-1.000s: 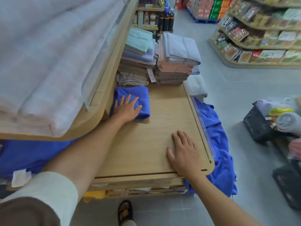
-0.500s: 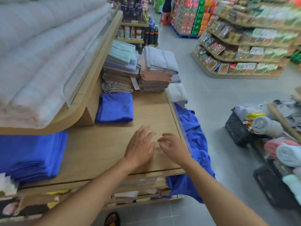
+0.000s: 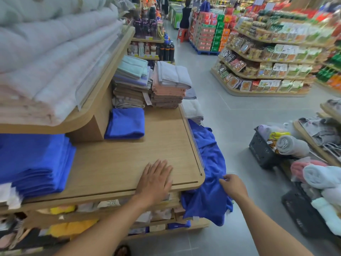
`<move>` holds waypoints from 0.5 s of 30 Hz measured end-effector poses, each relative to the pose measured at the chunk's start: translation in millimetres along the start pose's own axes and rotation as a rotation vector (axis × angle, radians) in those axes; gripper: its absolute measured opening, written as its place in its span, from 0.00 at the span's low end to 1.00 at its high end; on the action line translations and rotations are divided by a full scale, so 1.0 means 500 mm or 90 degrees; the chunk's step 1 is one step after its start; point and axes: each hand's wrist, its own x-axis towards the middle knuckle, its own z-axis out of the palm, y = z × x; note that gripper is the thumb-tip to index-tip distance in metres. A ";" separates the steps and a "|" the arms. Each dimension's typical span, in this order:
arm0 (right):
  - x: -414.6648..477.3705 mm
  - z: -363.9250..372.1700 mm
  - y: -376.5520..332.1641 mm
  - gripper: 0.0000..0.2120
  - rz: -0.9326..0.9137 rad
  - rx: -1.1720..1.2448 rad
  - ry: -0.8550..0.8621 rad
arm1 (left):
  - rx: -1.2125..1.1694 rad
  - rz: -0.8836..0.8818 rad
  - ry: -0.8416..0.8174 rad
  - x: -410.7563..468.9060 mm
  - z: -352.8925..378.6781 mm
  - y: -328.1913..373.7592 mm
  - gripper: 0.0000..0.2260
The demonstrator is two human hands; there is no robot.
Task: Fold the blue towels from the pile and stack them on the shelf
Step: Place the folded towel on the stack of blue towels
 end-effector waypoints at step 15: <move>-0.106 -0.252 -0.255 0.08 -0.207 0.602 -0.055 | -0.391 0.072 0.138 0.027 -0.102 0.138 0.40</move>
